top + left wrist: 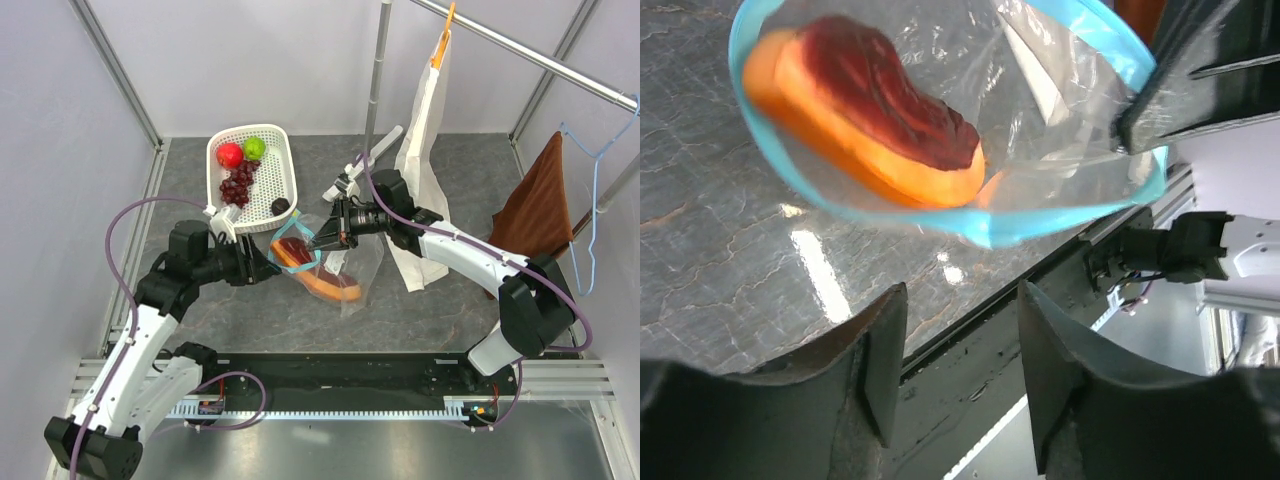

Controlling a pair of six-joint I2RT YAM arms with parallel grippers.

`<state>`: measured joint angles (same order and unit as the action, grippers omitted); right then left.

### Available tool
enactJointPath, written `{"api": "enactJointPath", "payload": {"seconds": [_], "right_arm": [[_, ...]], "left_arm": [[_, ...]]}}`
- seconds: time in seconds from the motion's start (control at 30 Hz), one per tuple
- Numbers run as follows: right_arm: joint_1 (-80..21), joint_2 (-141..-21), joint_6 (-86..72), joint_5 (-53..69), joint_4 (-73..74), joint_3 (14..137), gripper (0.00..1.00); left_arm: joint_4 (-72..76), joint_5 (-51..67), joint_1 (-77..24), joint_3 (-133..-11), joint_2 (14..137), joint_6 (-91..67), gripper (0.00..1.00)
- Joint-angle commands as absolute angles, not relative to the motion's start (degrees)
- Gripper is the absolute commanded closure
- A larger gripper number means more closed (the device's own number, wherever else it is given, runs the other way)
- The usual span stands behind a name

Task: Place the food in the zip-top bag and seal the zipper
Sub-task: Adjust the zipper food storage bag at the center of the board.

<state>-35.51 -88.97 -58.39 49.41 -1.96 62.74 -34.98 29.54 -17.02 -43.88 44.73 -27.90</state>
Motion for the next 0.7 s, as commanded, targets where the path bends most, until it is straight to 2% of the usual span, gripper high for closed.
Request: {"api": "enactJointPath", "payload": {"seconds": [0.0,0.13,0.53,0.67], "right_arm": [[-35.77,-87.45,-57.04,48.34,-2.99,65.13,1.00],[-35.86,-87.63,-57.13,48.51,-3.16,65.04,1.00],[-37.18,-86.57,-56.25,48.34,-2.55,64.25,1.00],[-37.26,-87.01,-56.25,48.51,-2.55,64.77,1.00]], "left_arm": [[-34.98,30.15,-15.91,-45.00,39.48,-30.49,0.40],[-34.98,31.03,-15.82,-43.77,38.40,-32.86,0.32],[-20.50,28.56,-15.64,-37.10,47.99,-39.98,0.34],[-17.32,26.90,-15.38,-34.46,49.13,-42.19,0.31]]}}
